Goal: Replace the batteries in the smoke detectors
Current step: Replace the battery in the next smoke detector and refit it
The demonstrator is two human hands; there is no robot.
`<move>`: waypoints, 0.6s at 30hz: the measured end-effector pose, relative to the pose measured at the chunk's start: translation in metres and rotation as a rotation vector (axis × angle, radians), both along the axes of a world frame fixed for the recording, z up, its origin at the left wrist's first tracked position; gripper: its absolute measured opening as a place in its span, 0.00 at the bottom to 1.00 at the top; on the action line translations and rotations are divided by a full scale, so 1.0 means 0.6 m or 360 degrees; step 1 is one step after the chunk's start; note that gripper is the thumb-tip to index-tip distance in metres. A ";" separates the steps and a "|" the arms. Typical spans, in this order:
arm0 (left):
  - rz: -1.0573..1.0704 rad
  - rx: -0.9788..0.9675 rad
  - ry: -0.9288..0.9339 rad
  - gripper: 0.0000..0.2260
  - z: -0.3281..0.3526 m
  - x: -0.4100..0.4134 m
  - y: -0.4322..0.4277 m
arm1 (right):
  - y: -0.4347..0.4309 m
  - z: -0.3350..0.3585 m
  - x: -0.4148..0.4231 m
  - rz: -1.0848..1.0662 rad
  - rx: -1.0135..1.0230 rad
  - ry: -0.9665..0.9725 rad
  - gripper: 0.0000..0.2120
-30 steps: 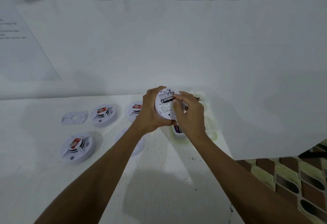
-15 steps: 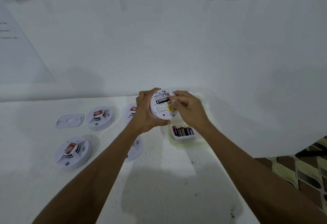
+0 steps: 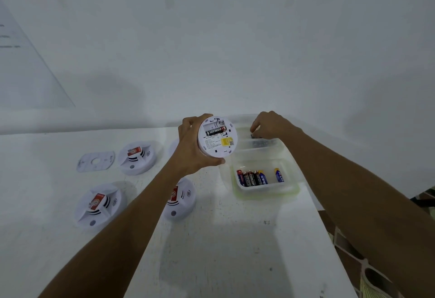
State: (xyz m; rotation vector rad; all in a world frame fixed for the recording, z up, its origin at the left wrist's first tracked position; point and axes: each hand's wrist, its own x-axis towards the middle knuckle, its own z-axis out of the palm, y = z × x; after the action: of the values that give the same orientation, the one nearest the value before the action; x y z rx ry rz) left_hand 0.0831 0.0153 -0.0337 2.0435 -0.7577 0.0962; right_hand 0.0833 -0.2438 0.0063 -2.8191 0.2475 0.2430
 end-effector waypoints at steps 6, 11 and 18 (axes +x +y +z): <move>-0.0006 -0.0003 -0.0020 0.48 -0.001 0.004 -0.001 | 0.001 -0.010 0.003 -0.0056 0.0051 -0.0049 0.03; -0.0011 -0.0019 0.0009 0.50 -0.001 0.001 -0.003 | -0.002 -0.004 -0.015 -0.0090 0.0343 -0.0274 0.04; 0.0012 0.0016 0.0014 0.50 0.005 -0.019 -0.007 | 0.055 0.063 -0.105 -0.0179 0.1234 -0.0756 0.04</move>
State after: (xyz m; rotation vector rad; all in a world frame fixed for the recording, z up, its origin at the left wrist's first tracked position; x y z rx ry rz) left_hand 0.0720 0.0114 -0.0304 2.0552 -0.7464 0.0877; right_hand 0.0202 -0.2105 0.0444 -2.0051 0.1545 -0.2988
